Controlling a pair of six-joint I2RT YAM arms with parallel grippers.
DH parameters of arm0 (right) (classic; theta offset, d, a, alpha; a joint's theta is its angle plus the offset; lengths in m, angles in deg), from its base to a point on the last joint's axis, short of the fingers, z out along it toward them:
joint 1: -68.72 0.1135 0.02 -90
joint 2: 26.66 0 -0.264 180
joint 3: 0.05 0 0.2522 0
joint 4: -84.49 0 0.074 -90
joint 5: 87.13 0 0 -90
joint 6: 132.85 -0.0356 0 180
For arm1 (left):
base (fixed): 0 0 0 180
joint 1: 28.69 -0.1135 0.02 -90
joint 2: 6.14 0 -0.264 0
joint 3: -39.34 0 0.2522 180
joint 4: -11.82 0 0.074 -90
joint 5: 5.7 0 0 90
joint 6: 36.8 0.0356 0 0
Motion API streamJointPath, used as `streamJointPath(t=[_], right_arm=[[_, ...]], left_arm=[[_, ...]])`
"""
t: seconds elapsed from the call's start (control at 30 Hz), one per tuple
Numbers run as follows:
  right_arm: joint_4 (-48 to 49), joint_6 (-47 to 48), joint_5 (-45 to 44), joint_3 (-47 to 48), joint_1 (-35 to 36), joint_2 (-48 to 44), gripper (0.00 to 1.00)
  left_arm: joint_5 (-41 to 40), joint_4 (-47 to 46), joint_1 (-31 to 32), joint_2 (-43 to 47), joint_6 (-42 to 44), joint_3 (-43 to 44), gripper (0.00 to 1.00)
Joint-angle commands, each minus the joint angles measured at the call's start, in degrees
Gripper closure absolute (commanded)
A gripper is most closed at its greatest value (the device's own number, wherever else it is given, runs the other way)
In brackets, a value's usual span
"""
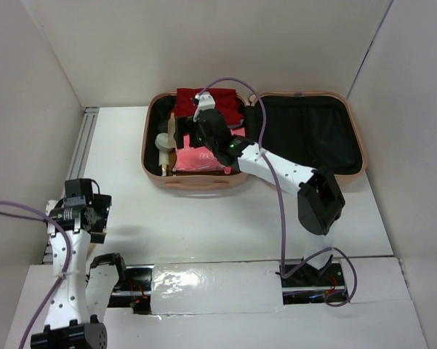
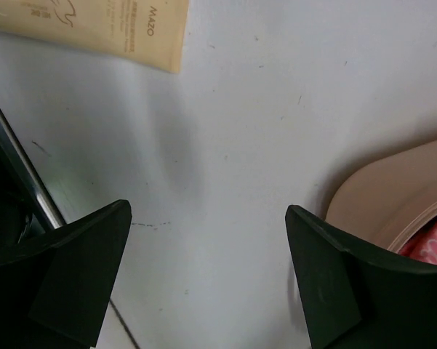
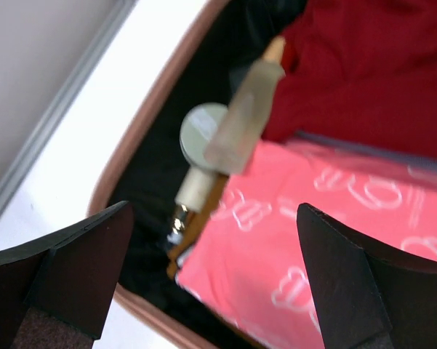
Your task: Pack the luggage
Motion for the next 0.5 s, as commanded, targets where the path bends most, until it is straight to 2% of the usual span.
streamJointPath(t=[0.0, 0.1, 0.17, 0.23, 0.3, 0.33, 0.47], right_arm=[[3.53, 1.12, 0.94, -4.55, -0.34, -4.75, 0.00], [0.80, 1.65, 0.94, -5.17, -0.34, -6.33, 0.00], [-0.61, 2.26, 0.94, -5.70, -0.34, -7.04, 0.00], [-2.63, 2.96, 0.94, -6.23, -0.87, -7.75, 0.00], [-3.25, 2.97, 0.94, -6.23, -1.48, -8.45, 0.00], [-4.03, 2.97, 1.46, -6.92, -1.48, -9.15, 0.00], [-5.27, 3.58, 3.14, -7.54, -2.10, -10.29, 0.00]], left_arm=[[-4.64, 1.09, -0.28, 3.36, -10.51, -3.57, 0.00], [-2.35, 0.29, -0.28, 3.11, -13.23, -6.04, 0.00], [-4.63, 4.40, -0.28, 0.83, -21.74, -7.18, 0.00], [-6.56, 6.70, -0.28, -0.41, -26.23, -7.19, 0.00], [-7.88, 6.70, -0.28, -1.81, -28.96, -7.19, 0.00], [-7.89, 6.70, -0.80, -2.34, -33.33, -8.23, 0.00], [-7.53, 4.08, -0.80, -4.63, -40.22, -13.60, 0.00]])
